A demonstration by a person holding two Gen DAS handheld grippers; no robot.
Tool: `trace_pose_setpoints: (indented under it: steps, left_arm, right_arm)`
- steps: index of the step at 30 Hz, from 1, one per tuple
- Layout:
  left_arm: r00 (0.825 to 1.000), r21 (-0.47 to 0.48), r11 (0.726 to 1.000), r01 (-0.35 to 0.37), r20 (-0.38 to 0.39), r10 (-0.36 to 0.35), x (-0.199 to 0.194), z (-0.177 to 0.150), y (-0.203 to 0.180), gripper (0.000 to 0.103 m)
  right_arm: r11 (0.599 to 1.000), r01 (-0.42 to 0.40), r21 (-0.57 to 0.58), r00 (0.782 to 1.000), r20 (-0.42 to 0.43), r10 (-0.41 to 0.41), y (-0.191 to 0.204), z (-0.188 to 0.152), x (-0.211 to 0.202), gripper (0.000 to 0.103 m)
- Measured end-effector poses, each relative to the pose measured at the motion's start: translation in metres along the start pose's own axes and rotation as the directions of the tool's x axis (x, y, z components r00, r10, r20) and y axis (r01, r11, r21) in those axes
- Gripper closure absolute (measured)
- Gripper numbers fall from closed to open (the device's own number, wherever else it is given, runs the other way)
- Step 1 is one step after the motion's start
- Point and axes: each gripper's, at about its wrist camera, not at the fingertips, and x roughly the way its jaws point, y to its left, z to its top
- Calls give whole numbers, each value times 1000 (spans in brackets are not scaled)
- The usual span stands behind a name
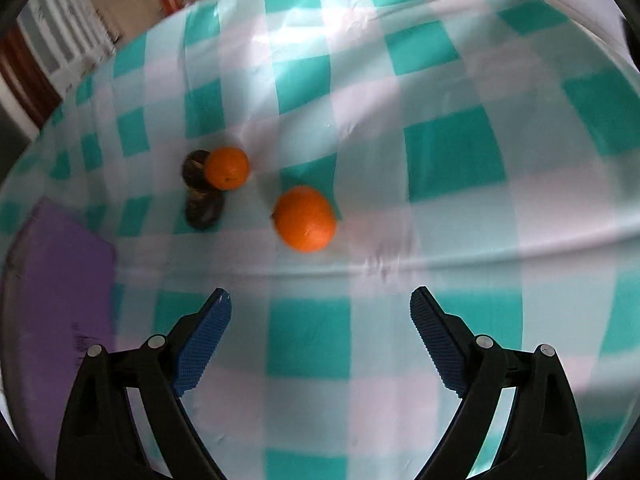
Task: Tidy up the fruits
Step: 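Move the right tool to the orange on the cloth and grasp it, then grasp a brown lychee with the left tool while the right tool holds the orange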
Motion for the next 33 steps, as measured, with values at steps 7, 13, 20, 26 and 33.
trace_pose_setpoints:
  steps: [7, 13, 20, 26, 33]
  left_arm:
    - [999, 113, 993, 29, -40, -25, 13, 17, -73, 4]
    - [995, 151, 988, 43, -92, -30, 28, 13, -98, 4]
    - [986, 185, 980, 68, -163, -38, 65, 21, -133, 4]
    - [974, 155, 987, 51, -224, -15, 118, 37, -153, 4]
    - [968, 132, 991, -16, -245, 48, 199, 55, -161, 5]
  right_arm:
    - [992, -29, -124, 999, -31, 25, 20, 29, 40, 16]
    - [985, -35, -172, 999, -39, 29, 21, 28, 53, 26]
    - [982, -16, -190, 1000, 11, 19, 10, 31, 54, 63]
    - [993, -63, -102, 997, 36, 67, -15, 17, 33, 63]
    - [992, -77, -102, 997, 16, 79, -41, -6, 16, 63]
